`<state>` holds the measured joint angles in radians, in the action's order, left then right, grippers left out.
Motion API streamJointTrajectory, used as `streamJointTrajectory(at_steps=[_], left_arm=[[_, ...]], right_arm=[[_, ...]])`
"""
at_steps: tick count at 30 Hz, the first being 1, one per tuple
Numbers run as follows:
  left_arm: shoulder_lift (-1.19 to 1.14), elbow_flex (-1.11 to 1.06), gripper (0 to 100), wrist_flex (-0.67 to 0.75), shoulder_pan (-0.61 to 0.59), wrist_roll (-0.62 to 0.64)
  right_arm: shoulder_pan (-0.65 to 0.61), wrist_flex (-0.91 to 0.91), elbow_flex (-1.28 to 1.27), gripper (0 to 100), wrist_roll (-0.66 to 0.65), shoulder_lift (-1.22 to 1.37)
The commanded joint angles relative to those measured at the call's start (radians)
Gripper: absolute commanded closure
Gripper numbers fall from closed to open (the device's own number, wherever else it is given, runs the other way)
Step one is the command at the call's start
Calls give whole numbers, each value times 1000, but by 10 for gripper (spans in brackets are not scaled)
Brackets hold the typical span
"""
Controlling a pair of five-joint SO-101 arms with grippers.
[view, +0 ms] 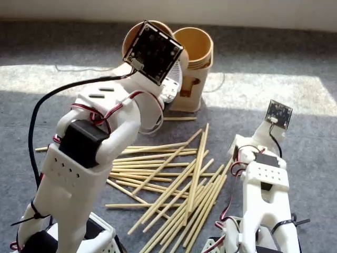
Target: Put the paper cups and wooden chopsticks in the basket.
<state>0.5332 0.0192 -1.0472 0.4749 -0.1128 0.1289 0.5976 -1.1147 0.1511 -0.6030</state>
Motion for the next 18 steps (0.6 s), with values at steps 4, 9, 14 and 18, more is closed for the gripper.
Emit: streamJointTrajectory(at_steps=[4,9,14,18], left_arm=[[16,-96,994,256,15,-78],[-79,-87,994,336,16,-94],[-219,7,994,334,16,-92],[-297,70,993,334,25,-92]], right_arm=[[8,-28,4,932,9,-31],[7,-28,4,932,9,-31],[7,-28,4,932,9,-31],[7,-28,4,932,8,-31]])
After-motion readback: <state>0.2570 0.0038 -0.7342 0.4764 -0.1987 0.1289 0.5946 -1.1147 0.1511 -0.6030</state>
